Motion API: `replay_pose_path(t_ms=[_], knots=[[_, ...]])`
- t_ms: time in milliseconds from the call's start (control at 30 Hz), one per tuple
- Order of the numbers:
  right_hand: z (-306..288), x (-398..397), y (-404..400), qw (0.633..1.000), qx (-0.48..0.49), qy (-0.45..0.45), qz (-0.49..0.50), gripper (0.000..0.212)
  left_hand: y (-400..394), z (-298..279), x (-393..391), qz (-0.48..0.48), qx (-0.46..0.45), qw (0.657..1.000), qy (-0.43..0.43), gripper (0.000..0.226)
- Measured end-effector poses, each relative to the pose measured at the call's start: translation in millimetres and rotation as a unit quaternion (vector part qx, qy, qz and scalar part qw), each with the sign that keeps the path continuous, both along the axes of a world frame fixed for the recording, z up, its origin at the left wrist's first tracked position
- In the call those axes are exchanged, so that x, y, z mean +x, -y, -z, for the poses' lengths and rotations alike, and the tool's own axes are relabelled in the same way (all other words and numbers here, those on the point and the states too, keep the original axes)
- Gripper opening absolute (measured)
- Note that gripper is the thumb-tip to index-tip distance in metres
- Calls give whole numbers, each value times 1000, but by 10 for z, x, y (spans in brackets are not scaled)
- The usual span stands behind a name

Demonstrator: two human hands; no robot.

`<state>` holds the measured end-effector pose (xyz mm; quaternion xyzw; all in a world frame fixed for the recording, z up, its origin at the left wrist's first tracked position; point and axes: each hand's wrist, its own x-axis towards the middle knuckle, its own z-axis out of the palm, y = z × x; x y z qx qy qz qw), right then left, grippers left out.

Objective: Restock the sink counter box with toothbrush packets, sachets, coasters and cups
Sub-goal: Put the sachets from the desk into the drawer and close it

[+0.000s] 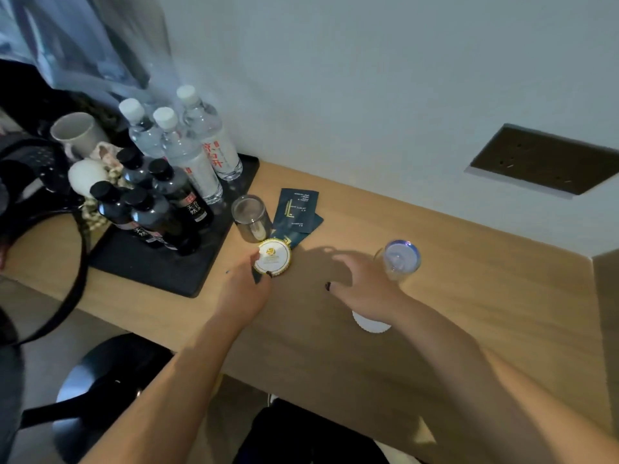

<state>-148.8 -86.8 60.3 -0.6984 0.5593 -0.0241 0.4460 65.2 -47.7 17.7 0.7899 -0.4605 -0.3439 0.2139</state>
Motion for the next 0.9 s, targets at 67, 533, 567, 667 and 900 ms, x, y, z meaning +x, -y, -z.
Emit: replay_pose_path(t_ms=[67, 533, 567, 667, 900], knots=[[10, 100, 53, 1000, 3, 1, 9, 56, 37, 25, 104, -13, -11, 1000, 24, 53], [568, 977, 281, 899, 113, 140, 400, 26, 98, 526, 676, 42, -19, 996, 73, 61], [632, 1028, 277, 895, 111, 136, 409, 22, 83, 542, 675, 51, -22, 994, 92, 61], [739, 1170, 305, 895, 85, 118, 422, 17, 101, 558, 661, 79, -25, 987, 134, 55], [795, 1524, 375, 881, 109, 54, 457, 39, 298, 472, 695, 97, 68, 985, 123, 57]])
